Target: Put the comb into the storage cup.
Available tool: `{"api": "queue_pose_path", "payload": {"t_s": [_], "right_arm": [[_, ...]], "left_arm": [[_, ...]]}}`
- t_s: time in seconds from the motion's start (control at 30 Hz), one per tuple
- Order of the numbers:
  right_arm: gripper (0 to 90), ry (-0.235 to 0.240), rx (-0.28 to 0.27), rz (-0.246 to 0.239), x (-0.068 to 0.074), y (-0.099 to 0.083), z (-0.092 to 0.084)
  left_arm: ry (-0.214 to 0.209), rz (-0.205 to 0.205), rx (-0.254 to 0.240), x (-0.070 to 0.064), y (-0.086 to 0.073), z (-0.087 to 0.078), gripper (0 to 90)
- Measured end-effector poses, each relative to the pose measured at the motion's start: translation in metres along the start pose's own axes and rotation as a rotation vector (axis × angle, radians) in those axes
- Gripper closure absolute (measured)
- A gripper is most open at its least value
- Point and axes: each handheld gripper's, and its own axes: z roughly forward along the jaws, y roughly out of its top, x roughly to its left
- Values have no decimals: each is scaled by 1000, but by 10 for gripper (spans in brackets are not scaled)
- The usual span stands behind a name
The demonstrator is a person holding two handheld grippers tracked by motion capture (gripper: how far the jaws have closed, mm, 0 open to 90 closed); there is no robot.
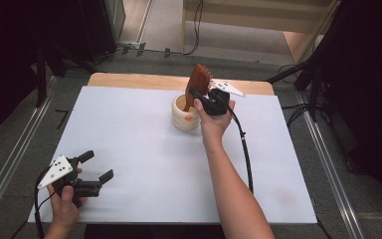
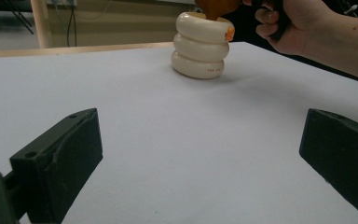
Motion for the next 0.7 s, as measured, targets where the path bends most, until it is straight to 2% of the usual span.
{"api": "queue_pose_path", "payload": {"t_s": [0.17,0.3,0.37,0.7], "right_arm": [[534,12,-9,36,-3,-3,1],[533,19,-23,109,-10,-9,1],[527,16,-32,129,-13,-10,1],[454,8,-3,142,-25,-10,-4]], "left_arm": [[0,-1,-2,0,0,0,0],[1,0,0,0,0,0,0],[-1,-1,-2,0,0,0,0],[3,3,1,-1,0,1,0]]}}
